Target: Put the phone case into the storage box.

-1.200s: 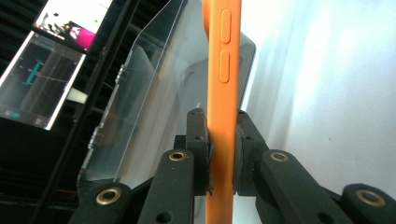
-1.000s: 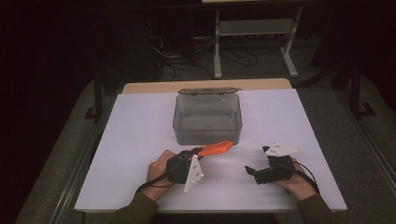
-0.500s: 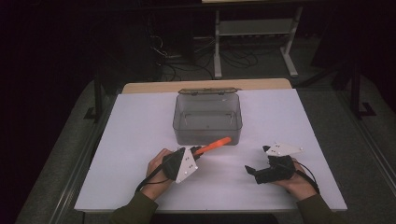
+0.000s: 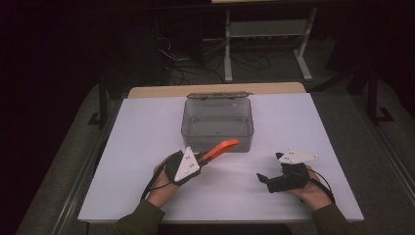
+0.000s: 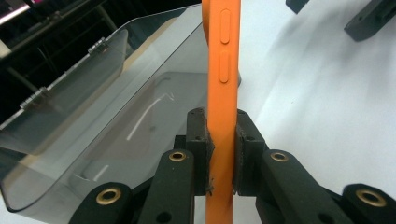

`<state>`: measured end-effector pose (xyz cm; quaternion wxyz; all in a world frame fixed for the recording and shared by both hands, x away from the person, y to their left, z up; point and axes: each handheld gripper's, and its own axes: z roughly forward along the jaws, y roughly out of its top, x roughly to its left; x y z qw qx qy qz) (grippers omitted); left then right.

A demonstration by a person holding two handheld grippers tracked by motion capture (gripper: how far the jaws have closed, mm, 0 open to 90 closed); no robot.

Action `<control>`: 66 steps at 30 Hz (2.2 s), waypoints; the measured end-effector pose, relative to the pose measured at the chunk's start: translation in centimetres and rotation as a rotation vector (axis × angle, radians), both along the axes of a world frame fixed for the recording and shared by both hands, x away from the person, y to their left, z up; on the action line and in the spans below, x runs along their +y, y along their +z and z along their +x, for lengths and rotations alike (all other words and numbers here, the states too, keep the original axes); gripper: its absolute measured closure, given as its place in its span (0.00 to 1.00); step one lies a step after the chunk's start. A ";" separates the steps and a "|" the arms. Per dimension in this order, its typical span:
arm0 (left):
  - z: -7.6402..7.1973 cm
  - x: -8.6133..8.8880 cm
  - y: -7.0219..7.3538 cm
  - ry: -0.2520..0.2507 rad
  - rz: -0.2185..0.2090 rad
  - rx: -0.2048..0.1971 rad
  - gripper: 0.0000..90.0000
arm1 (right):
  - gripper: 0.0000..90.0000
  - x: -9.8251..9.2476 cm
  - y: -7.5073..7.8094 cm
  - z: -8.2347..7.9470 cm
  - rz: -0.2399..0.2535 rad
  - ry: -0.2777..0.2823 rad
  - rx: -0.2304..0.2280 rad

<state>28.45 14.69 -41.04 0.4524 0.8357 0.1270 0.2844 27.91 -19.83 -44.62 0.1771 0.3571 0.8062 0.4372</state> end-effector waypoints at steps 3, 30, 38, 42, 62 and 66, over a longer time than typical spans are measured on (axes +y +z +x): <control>0.3 0.3 0.0 0.000 -0.029 0.038 0.88 | 0.00 0.0 0.0 0.0 -0.001 0.002 -0.002; 1.8 2.4 0.0 0.005 -0.239 0.253 0.88 | 0.00 0.0 0.1 0.0 0.002 0.000 -0.008; 2.1 2.9 0.0 0.005 -0.273 0.289 0.88 | 0.00 0.0 0.1 0.0 0.003 0.000 -0.008; 2.1 3.0 0.0 0.007 -0.276 0.286 0.88 | 0.00 0.0 0.1 0.0 0.002 0.001 -0.009; 2.1 2.8 2.7 0.016 -0.293 0.274 0.88 | 0.00 0.0 0.2 -0.1 0.005 -0.001 -0.010; 2.5 2.8 3.6 0.011 -0.296 0.271 0.88 | 0.00 0.0 0.2 -0.1 0.009 0.001 -0.014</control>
